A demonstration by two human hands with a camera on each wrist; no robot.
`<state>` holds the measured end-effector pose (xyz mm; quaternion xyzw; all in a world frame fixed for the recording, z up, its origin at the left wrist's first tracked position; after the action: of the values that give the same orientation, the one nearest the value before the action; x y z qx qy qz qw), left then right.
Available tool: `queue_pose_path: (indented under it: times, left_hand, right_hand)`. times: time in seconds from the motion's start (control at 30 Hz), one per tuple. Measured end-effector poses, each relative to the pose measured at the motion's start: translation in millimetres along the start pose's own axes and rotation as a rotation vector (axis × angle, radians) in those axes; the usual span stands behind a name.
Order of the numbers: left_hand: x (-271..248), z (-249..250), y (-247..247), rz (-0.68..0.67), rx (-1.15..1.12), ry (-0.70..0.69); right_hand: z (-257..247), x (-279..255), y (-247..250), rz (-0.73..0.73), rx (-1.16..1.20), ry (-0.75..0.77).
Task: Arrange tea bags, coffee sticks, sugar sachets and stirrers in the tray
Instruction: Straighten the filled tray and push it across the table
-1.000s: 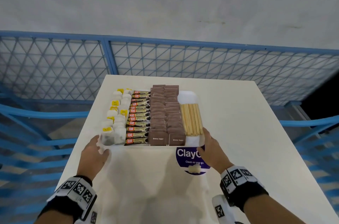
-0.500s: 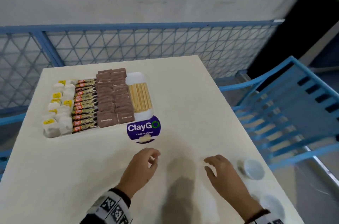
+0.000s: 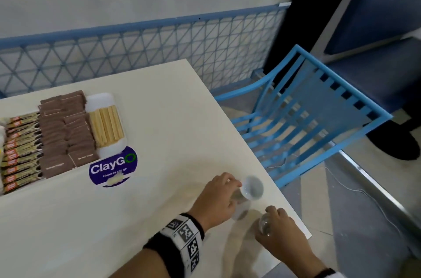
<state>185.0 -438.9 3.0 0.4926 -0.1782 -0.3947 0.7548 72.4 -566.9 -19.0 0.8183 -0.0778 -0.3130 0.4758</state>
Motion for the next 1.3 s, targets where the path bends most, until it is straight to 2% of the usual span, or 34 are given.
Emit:
queue_pose_path:
  times: [0.23,0.33,0.53,0.63,0.8,1.03,1.2,1.3]
  left_hand:
    - [43,32,-28,-0.156,0.2,0.013]
    - [52,34,-38,-0.199,0.221,0.063]
    - [52,27,-41,-0.159,0.022,0.141]
    - [42,13,-29,-0.098,-0.104,0.227]
    - [17,-32,3,0.025,-0.168,0.376]
    - [-16,-129,54,0.266,-0.143,0.635]
    - [-22,-186,80,0.432,-0.278,0.746]
    - [-20,-217,83,0.497,-0.367,0.799]
  right_hand:
    - [12,8,16,-0.06,0.107,0.035]
    - [15,15,27,-0.096,0.123,0.039]
    - [5,36,51,-0.104,0.069,0.162]
    - [-13,54,62,-0.092,0.062,0.229]
    - [-66,97,73,-0.078,0.041,0.318]
    - [-184,160,67,-0.161,0.052,0.56]
    - [-268,199,45,-0.181,0.086,0.717]
    - [-310,222,30,-0.226,0.116,0.736]
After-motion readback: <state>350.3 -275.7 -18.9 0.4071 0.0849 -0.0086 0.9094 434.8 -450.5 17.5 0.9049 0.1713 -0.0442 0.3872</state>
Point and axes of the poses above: each hand's wrist, its own x-axis towards the middle knuckle, its own y-axis out of the back of the hand, z = x × y, the point moved 5 cm from there along x, towards the middle knuckle, and after that the axes turned 11 degrees about x, right-handed, at the moved point
